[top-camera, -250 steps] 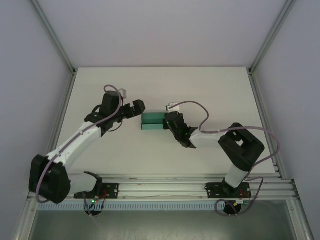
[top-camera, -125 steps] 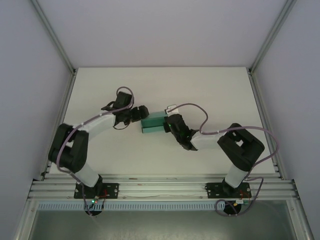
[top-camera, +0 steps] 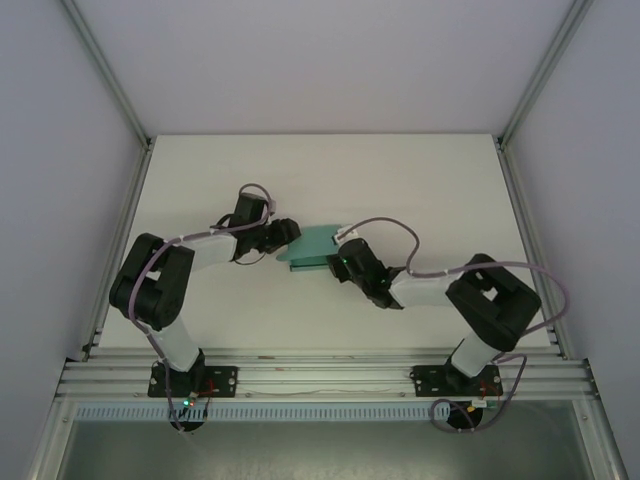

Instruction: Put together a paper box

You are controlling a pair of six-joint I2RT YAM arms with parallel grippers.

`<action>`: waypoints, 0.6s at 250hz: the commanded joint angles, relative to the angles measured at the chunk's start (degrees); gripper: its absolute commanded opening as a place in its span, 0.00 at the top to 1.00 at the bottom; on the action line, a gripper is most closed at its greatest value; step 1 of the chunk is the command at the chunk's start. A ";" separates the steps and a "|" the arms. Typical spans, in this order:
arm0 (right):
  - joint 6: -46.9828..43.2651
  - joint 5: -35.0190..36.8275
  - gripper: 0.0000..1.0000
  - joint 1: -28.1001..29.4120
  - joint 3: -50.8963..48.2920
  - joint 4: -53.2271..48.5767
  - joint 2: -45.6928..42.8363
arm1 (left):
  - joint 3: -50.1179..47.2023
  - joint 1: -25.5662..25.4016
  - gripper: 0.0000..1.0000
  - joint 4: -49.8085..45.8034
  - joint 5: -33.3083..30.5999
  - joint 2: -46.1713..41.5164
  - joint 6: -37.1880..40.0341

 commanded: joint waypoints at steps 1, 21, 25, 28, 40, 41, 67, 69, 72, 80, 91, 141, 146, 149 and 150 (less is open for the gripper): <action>-1.18 -4.67 0.40 0.20 -1.28 -9.48 -5.81 | -3.54 -0.30 0.51 0.27 -0.49 3.32 -0.62; -3.27 -5.52 0.33 0.16 -2.55 -12.23 -9.84 | -3.91 -0.29 0.51 -0.16 -1.79 3.41 0.05; -3.52 -5.56 0.31 0.16 -2.70 -13.02 -10.98 | -3.95 -0.28 0.51 -0.46 -2.16 3.45 0.23; -3.62 -5.57 0.31 0.20 -2.87 -13.34 -11.40 | -4.00 -0.27 0.51 -0.56 -2.31 3.46 0.33; -3.92 -6.35 0.26 0.15 -3.60 -15.24 -14.58 | -4.23 -0.29 0.51 -0.81 -2.73 3.29 1.10; -3.89 -6.38 0.25 0.15 -3.69 -15.29 -14.84 | -4.26 -0.29 0.51 -0.83 -2.81 3.33 1.16; -1.02 -8.03 0.13 -0.17 -6.08 -14.80 -21.94 | -4.99 -0.33 0.51 -0.87 -4.18 3.00 2.16; -0.64 -8.30 0.13 -0.26 -6.26 -14.64 -22.48 | -5.09 -0.44 0.51 -0.81 -4.31 2.99 2.25; -0.33 -8.69 0.11 -0.34 -6.58 -14.35 -23.29 | -5.18 -0.49 0.51 -0.64 -4.38 2.97 2.41; 0.75 -9.27 0.09 -0.60 -7.44 -13.32 -24.89 | -5.61 -0.64 0.51 -0.24 -4.92 2.85 2.81; 3.81 -7.75 0.04 -1.18 -8.61 -11.09 -27.55 | -6.03 -0.95 0.51 0.09 -5.97 2.69 3.85; 22.23 -9.94 0.00 -8.96 -1.59 -15.92 -24.88 | -8.25 -3.17 0.51 0.82 -12.66 2.75 9.26; 22.10 -10.03 0.00 -9.07 -0.33 -17.05 -23.23 | -8.52 -3.34 0.51 1.34 -12.31 2.83 9.39; 21.87 -9.92 0.00 -9.03 0.31 -17.63 -22.35 | -8.62 -3.41 0.52 1.73 -12.05 2.72 9.39; 21.80 -9.87 0.00 -9.05 0.55 -17.85 -22.02 | -8.64 -3.44 0.52 1.85 -12.00 2.82 9.44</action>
